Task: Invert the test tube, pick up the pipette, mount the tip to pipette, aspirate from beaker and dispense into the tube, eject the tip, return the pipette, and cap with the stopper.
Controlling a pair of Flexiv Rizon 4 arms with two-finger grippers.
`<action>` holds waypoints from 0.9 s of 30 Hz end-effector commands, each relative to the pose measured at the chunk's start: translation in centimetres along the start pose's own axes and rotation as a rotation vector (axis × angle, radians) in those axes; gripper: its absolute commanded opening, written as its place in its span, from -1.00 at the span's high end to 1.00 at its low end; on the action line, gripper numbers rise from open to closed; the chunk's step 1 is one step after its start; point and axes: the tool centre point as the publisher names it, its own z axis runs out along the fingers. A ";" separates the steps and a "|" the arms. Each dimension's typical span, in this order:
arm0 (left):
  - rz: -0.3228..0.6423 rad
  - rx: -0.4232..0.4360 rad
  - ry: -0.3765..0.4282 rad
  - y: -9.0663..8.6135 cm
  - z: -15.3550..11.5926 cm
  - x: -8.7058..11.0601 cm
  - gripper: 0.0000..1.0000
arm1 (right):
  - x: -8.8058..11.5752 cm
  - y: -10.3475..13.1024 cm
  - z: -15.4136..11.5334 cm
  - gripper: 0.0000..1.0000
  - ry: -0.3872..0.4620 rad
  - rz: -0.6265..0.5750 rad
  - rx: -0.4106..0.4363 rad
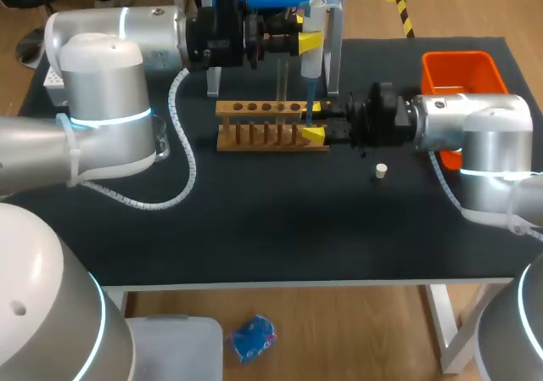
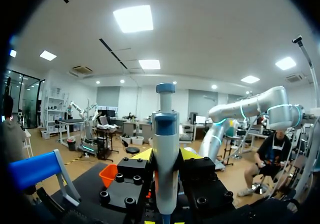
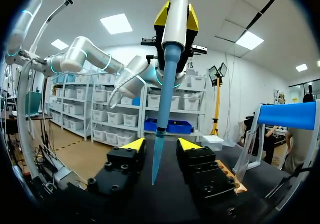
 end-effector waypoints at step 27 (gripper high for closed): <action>-0.025 -0.002 -0.140 0.8 -4.4 1.0 1.00 | 2.6 -1.0 -2.6 -1.00 -0.004 -0.021 0.070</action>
